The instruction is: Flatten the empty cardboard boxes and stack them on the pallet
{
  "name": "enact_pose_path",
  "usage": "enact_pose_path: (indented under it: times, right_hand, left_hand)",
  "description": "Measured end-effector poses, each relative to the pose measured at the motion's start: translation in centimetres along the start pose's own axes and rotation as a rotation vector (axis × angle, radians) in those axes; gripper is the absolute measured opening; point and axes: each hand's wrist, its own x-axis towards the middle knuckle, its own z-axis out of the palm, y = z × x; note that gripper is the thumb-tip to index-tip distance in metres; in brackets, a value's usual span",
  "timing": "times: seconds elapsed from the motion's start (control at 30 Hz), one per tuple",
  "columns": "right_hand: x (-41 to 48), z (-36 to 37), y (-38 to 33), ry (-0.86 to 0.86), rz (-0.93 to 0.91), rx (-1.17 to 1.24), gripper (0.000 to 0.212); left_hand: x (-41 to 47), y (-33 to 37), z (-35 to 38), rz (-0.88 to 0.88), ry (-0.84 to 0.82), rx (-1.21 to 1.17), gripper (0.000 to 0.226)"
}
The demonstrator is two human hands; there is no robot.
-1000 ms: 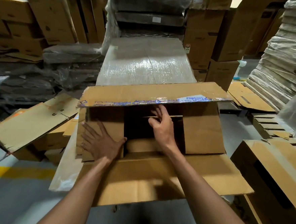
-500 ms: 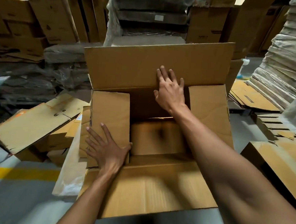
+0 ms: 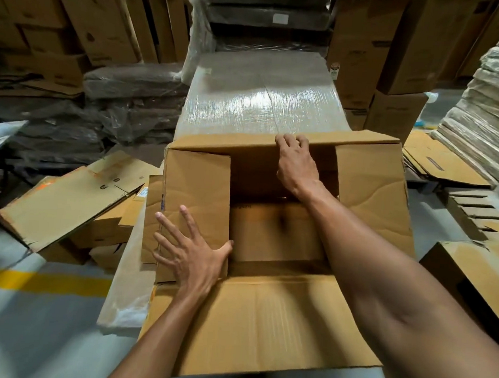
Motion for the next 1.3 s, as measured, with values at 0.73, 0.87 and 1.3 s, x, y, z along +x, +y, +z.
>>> enact_pose_path:
  times: [0.73, 0.87, 1.3]
  right_hand:
    - [-6.9, -3.1, 1.1, -0.088, -0.009, -0.062, 0.075]
    - [-12.2, -2.1, 3.2, -0.230, -0.029, -0.282, 0.039]
    - [-15.7, -6.8, 8.7, 0.019, 0.244, -0.529, 0.062]
  left_hand:
    - [0.2, 1.0, -4.9, 0.035, -0.091, -0.250, 0.129]
    - [0.5, 2.0, -5.5, 0.012, -0.112, -0.313, 0.134]
    - [0.4, 2.8, -5.3, -0.006, -0.133, -0.347, 0.126]
